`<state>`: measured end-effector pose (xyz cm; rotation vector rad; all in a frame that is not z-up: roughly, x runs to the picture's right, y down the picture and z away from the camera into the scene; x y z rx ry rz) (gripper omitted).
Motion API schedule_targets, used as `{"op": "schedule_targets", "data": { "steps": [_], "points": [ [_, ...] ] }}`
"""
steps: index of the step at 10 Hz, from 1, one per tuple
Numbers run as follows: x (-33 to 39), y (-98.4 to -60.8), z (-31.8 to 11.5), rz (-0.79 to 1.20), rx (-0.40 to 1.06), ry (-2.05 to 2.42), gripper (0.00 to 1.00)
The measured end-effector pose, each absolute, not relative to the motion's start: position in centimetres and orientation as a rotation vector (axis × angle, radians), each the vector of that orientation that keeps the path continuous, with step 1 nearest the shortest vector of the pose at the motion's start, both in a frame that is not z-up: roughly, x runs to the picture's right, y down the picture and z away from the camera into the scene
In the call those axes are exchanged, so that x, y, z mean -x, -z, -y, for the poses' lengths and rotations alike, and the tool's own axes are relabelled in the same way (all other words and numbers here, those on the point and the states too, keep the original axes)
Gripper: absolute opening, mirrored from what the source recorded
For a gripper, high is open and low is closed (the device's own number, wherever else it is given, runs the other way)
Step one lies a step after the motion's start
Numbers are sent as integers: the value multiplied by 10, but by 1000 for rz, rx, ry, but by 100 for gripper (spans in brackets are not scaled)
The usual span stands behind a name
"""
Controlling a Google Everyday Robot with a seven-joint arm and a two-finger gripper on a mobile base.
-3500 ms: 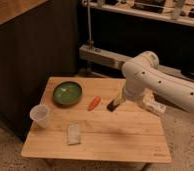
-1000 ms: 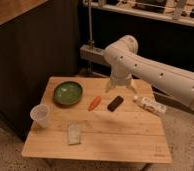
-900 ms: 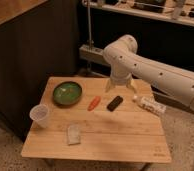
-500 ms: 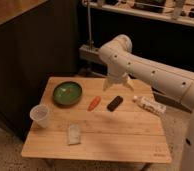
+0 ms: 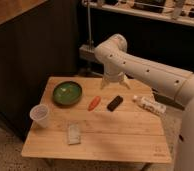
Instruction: Place the pepper in the ceramic cup
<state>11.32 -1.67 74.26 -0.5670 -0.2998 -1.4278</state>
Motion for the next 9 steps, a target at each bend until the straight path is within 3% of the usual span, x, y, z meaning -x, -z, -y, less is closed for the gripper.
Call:
{"op": "schedule_targets", "data": {
  "steps": [5, 9],
  "points": [
    [-71, -750, 28, 569, 332, 1413, 80],
    [-49, -781, 26, 582, 293, 1458, 80]
  ]
}}
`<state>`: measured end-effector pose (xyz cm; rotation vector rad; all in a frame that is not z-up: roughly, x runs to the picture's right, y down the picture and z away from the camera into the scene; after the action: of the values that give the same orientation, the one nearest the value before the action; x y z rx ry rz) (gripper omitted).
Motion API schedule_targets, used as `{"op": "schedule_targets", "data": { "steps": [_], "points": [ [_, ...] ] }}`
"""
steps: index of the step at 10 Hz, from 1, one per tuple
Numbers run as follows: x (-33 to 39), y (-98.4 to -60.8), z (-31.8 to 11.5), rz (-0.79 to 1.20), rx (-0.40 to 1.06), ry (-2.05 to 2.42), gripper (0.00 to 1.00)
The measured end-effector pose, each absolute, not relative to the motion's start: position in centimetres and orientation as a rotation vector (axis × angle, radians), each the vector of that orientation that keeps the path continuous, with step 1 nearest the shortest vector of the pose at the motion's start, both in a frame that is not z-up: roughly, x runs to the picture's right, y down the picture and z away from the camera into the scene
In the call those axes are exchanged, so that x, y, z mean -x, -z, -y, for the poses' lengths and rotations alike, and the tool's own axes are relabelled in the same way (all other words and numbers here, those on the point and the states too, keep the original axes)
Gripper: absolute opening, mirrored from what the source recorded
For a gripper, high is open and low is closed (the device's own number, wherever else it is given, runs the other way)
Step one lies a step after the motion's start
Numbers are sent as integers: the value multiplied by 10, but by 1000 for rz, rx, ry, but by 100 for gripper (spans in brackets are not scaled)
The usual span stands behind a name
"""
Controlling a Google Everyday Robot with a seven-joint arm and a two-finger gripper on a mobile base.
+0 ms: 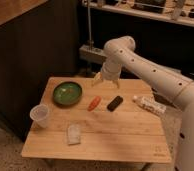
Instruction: Place the pepper in the ceramic cup
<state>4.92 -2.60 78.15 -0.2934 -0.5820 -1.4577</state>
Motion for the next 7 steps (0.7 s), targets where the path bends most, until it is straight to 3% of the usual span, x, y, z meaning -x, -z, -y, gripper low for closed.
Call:
{"op": "schedule_targets", "data": {
  "steps": [1, 3, 7],
  "points": [
    [-42, -799, 27, 576, 285, 1465, 80],
    [-37, -828, 29, 556, 265, 1457, 70],
    [-44, -868, 17, 553, 287, 1438, 80]
  ]
}}
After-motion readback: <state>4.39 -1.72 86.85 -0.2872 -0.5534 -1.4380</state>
